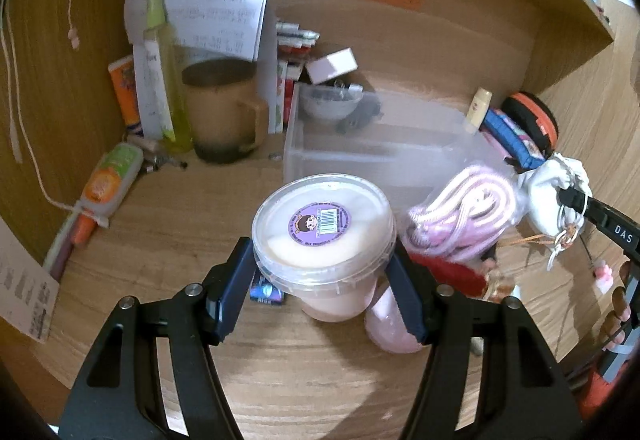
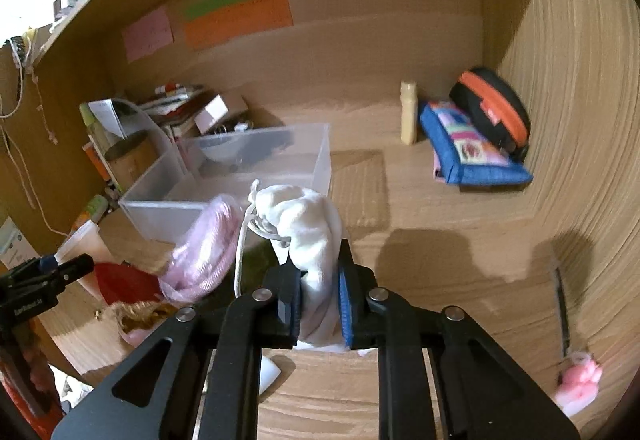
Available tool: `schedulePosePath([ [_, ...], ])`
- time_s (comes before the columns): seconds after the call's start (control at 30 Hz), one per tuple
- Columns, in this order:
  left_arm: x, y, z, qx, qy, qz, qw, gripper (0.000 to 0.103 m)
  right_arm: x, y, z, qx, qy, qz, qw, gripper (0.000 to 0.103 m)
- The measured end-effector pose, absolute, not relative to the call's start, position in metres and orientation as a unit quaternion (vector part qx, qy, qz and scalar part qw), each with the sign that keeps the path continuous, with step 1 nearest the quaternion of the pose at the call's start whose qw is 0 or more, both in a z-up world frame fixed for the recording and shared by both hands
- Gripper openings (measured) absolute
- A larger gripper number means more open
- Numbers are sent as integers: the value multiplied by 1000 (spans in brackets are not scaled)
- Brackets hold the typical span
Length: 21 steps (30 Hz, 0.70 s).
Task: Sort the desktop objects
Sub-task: 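Carry the tape roll and white pouch over the clear plastic box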
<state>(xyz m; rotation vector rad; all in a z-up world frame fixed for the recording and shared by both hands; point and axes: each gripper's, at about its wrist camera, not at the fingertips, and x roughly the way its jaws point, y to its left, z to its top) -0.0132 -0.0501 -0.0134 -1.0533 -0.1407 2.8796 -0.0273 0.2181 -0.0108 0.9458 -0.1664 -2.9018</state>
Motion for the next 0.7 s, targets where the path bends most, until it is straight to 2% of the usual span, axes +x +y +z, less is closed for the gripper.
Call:
schedulePosePath([
  [0.7,-77,-42,36,-312,-27,947,71,65,-87,183,28,274,19,-960,59,13],
])
